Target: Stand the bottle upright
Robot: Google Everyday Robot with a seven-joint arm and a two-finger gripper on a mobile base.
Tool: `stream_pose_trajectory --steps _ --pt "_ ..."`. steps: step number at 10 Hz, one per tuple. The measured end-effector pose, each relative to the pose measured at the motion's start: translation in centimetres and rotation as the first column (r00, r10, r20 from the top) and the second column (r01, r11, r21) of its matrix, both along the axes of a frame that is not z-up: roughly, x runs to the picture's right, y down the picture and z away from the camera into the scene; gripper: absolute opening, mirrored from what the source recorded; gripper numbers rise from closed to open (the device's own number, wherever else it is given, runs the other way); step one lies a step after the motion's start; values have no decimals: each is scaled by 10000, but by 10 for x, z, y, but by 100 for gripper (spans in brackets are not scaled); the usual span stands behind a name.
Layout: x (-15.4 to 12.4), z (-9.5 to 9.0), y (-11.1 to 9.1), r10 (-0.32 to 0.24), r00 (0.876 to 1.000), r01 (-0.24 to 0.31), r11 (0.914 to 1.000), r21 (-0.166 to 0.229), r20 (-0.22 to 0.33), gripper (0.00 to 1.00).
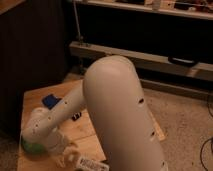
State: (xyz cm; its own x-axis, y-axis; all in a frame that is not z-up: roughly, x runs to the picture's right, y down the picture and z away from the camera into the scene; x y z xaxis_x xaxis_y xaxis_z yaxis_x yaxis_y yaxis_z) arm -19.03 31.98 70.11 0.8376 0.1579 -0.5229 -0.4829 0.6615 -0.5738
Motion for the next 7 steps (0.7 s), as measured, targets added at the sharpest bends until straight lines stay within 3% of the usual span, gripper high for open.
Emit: stream_pose_trajectory --steps 7 --pt "1 5 2 -198 9997 194 9992 -349 -121 65"
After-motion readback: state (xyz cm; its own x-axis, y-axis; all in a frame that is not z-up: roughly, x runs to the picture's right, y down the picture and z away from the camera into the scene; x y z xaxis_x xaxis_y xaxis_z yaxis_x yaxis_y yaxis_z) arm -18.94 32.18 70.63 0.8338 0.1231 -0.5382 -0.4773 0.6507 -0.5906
